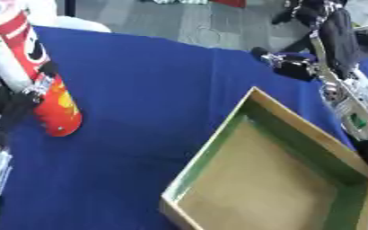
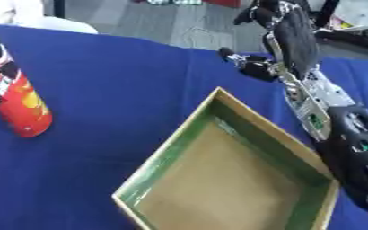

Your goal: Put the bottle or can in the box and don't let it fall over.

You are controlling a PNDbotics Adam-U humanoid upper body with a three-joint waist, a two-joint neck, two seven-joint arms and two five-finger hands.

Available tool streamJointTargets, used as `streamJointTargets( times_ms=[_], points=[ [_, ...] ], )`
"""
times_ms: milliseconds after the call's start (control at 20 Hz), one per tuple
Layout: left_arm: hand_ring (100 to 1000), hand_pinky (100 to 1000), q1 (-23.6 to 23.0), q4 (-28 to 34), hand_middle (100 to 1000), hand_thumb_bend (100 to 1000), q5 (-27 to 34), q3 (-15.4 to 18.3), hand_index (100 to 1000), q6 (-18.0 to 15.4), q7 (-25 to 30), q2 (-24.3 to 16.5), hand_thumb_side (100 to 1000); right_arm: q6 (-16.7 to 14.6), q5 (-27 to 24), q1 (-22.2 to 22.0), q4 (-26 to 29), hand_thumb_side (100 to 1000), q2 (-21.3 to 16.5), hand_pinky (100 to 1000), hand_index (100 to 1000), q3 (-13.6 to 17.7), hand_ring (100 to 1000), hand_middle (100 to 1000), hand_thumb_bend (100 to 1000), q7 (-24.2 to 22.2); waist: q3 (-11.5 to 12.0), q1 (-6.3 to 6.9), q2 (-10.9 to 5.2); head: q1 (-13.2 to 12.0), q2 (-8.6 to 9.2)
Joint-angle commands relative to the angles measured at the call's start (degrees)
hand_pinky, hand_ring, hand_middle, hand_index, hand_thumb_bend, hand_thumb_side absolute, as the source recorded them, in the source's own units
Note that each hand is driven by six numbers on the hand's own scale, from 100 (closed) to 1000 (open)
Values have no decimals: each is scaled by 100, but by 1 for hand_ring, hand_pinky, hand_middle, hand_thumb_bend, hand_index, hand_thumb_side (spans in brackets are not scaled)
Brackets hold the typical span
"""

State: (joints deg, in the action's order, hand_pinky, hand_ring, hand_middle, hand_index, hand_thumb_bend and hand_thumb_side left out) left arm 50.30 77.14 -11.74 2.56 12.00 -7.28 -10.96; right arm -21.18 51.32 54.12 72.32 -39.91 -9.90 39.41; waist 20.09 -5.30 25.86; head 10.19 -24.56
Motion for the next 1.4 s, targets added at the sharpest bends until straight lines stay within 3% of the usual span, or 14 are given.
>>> streamJointTargets(
  times_ms=[50,350,500,650,1000,1400],
  points=[
    [829,1000,-4,-102,1000,100,45,-3,679,54,-155,-21,546,72,-275,-37,-130,100,178,691,565,152,490,561,100,107,-22,47,-117,-25,-21],
    [780,1000,-59,-45,960,100,-257,-22,623,50,-335,-61,514,320,-1003,-105,339,100,280,710,575,138,491,593,100,86,-104,73,-182,-74,-125],
    [757,1000,-76,9,946,100,-386,-8,597,29,-341,-87,516,451,-2692,-160,1082,100,-38,715,576,38,493,593,100,-373,-134,80,-240,-99,-174],
    [746,1000,-94,37,937,100,-384,6,580,19,-335,-103,523,620,-3444,-240,1659,100,-204,719,576,87,494,593,100,-720,-158,90,-286,-113,-215],
    [661,1000,-144,17,847,100,-231,33,469,-2,-434,-132,601,832,-3945,-362,2139,100,-303,731,579,156,497,598,100,-911,-210,118,-381,-116,-294],
    [652,1000,-153,84,814,100,-221,33,445,-92,-660,-232,659,931,-4243,-458,2417,100,-371,739,580,202,500,601,100,-959,-258,156,-463,-141,-375]
  ],
)
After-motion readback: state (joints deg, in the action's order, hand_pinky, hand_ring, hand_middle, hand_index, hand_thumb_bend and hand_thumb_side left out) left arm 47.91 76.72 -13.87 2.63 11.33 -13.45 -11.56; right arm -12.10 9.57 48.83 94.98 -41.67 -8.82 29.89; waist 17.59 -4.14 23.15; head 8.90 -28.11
